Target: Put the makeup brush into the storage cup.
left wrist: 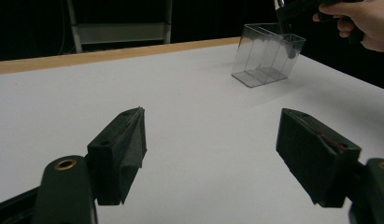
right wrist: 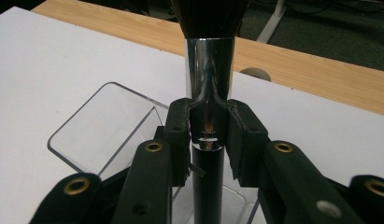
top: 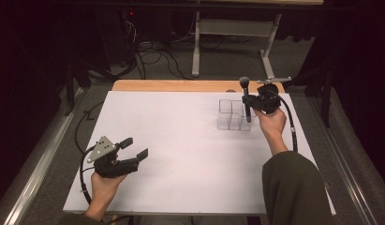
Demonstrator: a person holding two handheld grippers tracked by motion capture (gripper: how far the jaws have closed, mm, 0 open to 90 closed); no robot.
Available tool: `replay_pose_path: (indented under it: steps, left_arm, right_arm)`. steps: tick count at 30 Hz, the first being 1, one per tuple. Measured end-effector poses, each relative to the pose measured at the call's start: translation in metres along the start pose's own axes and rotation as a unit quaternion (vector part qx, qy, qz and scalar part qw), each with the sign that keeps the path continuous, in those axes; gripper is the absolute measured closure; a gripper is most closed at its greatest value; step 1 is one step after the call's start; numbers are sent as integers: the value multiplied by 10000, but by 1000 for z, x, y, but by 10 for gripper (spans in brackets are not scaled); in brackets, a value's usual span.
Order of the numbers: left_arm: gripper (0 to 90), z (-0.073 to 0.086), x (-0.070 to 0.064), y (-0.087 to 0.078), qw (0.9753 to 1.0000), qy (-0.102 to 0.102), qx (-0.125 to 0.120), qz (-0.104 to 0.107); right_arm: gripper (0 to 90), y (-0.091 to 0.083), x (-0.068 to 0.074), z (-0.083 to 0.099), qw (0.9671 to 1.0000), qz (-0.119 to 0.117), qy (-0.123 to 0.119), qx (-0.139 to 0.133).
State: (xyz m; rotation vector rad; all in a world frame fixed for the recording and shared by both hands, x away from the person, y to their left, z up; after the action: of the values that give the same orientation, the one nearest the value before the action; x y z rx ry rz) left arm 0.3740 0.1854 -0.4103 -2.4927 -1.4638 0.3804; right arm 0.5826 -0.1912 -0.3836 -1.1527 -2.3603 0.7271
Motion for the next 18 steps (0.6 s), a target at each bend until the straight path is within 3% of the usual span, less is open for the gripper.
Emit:
replay_pose_path:
  steps: [18]
  left_arm:
    - [246, 0, 0, 0, 10000, -6, 1, 1]
  right_arm:
    - [738, 2, -2, 11, 9999, 39, -38, 138]
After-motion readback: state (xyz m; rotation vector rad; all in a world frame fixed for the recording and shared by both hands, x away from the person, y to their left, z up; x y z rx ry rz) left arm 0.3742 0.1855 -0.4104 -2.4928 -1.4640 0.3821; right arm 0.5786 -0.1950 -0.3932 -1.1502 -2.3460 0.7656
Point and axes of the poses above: each handheld gripper's, and its own axes: y roughly forward along the jaws, z roughly out of its underside, x roughly to its left, the point moved 9 cm from there along y, roughly forward along the jaws, and after that the axes turned 7 degrees about -z, right-handed, at the moved point
